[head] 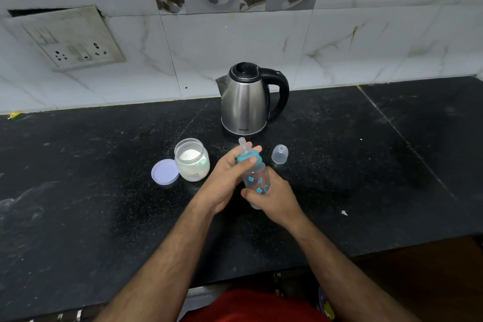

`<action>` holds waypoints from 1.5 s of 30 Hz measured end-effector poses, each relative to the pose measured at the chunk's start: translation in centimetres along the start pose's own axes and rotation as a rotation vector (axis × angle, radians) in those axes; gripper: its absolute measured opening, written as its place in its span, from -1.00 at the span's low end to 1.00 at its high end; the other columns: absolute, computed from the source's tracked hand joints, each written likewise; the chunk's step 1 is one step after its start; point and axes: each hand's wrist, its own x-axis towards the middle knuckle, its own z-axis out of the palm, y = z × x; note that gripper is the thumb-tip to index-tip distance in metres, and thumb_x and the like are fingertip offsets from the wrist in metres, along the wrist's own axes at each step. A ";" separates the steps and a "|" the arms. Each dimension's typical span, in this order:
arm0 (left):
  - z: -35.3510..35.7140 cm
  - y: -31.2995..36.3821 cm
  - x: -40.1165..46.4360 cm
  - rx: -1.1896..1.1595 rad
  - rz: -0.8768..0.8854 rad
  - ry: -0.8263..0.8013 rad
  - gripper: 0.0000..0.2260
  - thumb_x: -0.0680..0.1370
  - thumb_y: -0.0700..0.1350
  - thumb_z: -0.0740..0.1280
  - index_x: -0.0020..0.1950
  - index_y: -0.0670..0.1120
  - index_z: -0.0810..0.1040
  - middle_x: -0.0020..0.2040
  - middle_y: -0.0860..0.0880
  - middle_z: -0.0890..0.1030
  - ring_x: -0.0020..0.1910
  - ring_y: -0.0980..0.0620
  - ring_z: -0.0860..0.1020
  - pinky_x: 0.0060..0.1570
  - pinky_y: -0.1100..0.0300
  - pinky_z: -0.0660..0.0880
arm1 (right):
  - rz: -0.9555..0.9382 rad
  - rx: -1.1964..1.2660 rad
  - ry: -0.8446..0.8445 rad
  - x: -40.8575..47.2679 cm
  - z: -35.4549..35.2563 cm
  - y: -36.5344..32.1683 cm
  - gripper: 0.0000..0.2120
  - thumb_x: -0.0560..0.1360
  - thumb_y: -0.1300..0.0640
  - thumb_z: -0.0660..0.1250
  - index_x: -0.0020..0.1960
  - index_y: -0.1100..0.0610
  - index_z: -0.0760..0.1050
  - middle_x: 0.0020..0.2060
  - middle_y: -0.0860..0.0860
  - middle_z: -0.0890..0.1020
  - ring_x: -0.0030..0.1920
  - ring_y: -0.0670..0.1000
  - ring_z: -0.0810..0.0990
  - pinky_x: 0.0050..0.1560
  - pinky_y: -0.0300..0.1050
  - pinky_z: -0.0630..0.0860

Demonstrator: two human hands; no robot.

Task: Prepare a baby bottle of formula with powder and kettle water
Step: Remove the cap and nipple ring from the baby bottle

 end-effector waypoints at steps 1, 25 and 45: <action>-0.3 -0.1 -0.1 0.010 -0.002 -0.013 -0.71 0.51 -0.09 0.39 0.23 0.04 0.62 0.29 -0.01 0.62 0.22 0.07 0.61 0.09 0.23 0.56 | 0.006 0.003 0.001 0.1 -0.2 0.2 -0.57 0.31 -0.14 0.47 0.11 -0.06 0.47 -0.10 -0.12 0.64 -0.09 -0.12 0.64 -0.02 -0.04 0.63; -0.1 -3.6 5.7 0.459 -0.010 0.473 -0.64 0.38 -0.12 0.59 0.14 -0.04 0.62 -0.01 0.00 0.69 -0.03 0.07 0.64 0.05 0.15 0.57 | 0.079 -0.079 0.214 1.1 -4.1 5.3 -0.53 0.32 -0.13 0.56 0.15 -0.13 0.45 0.05 -0.19 0.50 0.16 -0.09 0.49 0.16 -0.09 0.52; -1.1 -10.0 13.7 1.001 -0.073 0.541 -0.52 0.33 -0.18 0.60 0.22 -0.03 0.60 0.13 -0.08 0.66 0.15 -0.02 0.58 0.17 0.18 0.46 | 0.038 -0.096 0.191 1.8 -9.0 9.1 -0.48 0.28 0.07 0.63 0.19 0.00 0.55 0.05 -0.17 0.62 0.17 -0.01 0.55 0.22 -0.02 0.50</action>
